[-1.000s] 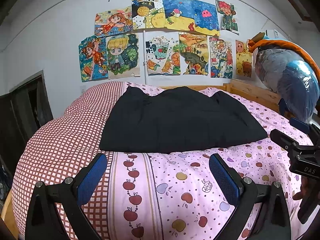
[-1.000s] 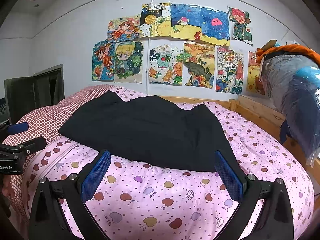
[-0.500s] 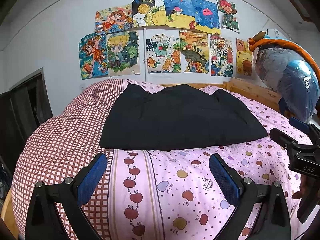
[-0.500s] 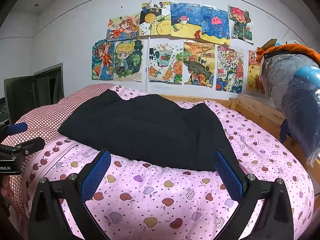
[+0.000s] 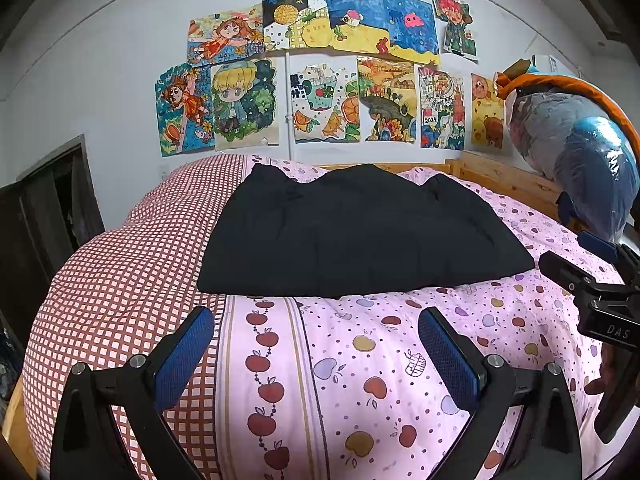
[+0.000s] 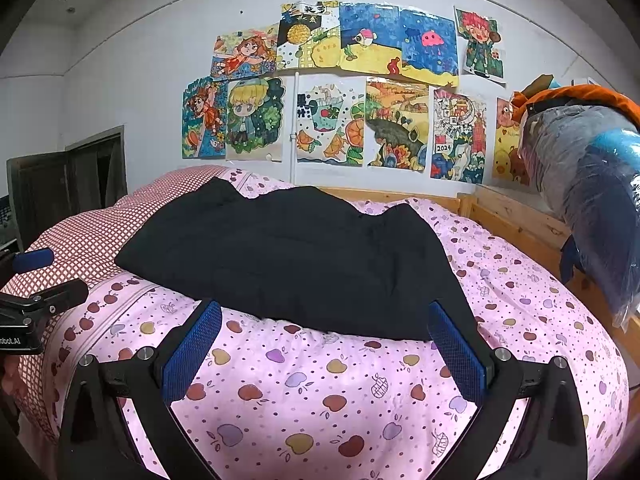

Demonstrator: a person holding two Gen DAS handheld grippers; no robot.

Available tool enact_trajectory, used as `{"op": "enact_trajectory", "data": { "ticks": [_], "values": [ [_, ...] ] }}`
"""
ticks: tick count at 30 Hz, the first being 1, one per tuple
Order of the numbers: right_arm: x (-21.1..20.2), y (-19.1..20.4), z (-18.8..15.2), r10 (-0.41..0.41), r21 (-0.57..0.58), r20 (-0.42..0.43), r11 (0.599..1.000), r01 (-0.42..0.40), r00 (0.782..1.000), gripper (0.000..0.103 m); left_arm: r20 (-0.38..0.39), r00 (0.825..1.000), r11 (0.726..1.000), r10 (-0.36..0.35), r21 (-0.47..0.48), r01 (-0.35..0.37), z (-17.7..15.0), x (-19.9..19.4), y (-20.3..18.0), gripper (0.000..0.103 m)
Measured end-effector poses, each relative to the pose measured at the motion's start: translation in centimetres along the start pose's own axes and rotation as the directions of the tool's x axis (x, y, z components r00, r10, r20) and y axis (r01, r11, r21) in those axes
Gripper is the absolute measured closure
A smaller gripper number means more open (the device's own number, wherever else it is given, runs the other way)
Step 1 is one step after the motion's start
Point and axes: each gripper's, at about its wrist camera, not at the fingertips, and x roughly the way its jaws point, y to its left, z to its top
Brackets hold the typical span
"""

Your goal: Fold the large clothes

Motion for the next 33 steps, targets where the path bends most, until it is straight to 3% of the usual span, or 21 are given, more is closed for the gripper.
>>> {"op": "enact_trajectory", "data": {
  "ticks": [33],
  "values": [
    [0.18, 0.43, 0.11, -0.01, 0.007, -0.01, 1.0, 0.01, 1.0, 0.002, -0.026, 1.0, 1.0, 0.0, 0.004, 0.0, -0.55, 0.48, 0.22, 0.0]
  ]
}}
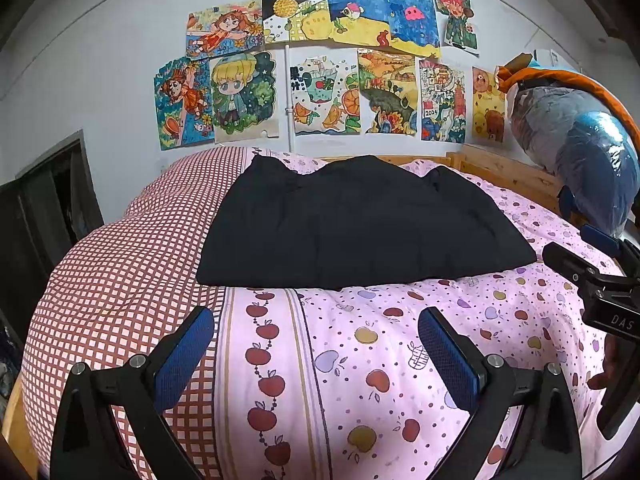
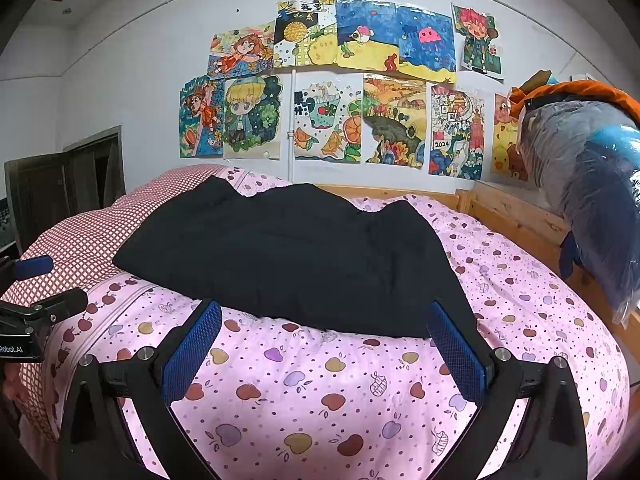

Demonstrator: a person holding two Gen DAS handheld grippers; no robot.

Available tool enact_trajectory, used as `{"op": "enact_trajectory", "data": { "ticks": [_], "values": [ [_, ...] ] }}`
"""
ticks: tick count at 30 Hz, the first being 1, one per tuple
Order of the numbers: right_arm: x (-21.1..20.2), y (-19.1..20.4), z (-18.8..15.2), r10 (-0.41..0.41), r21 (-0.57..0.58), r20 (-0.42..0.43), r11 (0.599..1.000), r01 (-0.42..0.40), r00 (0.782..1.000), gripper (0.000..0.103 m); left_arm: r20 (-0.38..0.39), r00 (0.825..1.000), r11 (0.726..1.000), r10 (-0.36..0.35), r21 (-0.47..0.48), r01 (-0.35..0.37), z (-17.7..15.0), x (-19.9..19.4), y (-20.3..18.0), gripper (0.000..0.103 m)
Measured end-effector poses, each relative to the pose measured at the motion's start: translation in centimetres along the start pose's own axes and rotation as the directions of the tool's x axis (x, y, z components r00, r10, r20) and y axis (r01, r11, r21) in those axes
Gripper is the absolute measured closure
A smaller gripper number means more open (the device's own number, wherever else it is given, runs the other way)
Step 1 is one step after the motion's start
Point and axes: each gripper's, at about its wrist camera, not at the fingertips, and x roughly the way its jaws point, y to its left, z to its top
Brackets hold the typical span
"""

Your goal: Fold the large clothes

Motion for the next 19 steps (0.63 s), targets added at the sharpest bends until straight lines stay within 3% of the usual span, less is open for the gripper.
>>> {"op": "enact_trajectory", "data": {
  "ticks": [19],
  "values": [
    [0.16, 0.7, -0.29, -0.005, 0.004, -0.013, 1.0, 0.005, 1.0, 0.002, -0.03, 0.999, 1.0, 0.009, 0.025, -0.009, 0.11, 0.13, -0.17, 0.0]
  ]
}}
